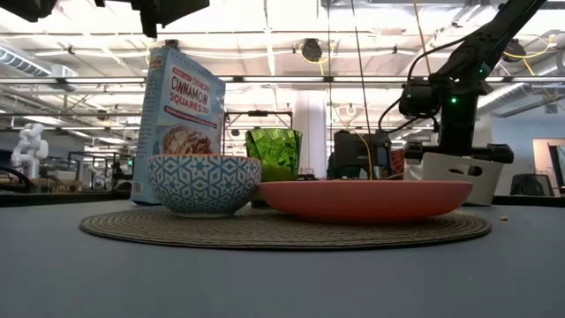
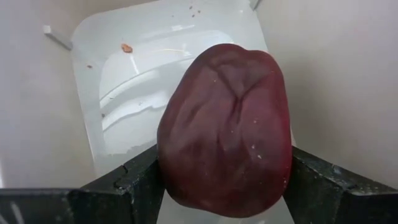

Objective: Arrange a breakfast setting
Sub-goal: Put the apple on the gray table mat to the right side of the green cup

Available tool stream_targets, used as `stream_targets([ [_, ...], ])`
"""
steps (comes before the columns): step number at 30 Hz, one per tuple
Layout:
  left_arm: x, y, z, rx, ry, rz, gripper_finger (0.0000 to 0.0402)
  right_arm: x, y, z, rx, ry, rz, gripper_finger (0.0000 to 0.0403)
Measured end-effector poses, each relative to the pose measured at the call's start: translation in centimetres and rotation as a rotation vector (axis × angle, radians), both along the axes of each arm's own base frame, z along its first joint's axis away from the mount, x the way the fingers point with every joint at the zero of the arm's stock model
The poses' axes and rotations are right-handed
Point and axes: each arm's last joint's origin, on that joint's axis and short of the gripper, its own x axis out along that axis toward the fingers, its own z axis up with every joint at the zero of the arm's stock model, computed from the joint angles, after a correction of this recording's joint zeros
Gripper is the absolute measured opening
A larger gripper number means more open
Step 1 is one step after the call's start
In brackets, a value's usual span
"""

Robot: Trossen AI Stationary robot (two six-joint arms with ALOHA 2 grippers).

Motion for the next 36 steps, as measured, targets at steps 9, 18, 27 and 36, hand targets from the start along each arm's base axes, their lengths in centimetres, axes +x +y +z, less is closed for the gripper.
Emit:
stream_targets([
  [9, 0.0, 0.0, 0.0, -0.004, -0.002, -0.001, 0.0278, -0.2, 0.3, 1.3, -0.035, -0.067, 0.007, 0.0259],
  [18, 0.0, 0.0, 0.0, -0.007, -0.003, -0.002, 0.0278, -0.8, 1.1, 3.7, -0.125, -0.157, 0.016, 0.0258],
  [27, 0.0, 0.0, 0.0, -0.018, -0.007, -0.004, 0.0278, -1.4, 2.0, 5.8, -0.173, -0.266, 0.103, 0.0258],
  [36, 0.0, 0.0, 0.0, -0.020, -0.007, -0.004, 0.0278, -1.4, 3.0, 7.4, -0.154, -0.432, 0.297, 0.0258],
])
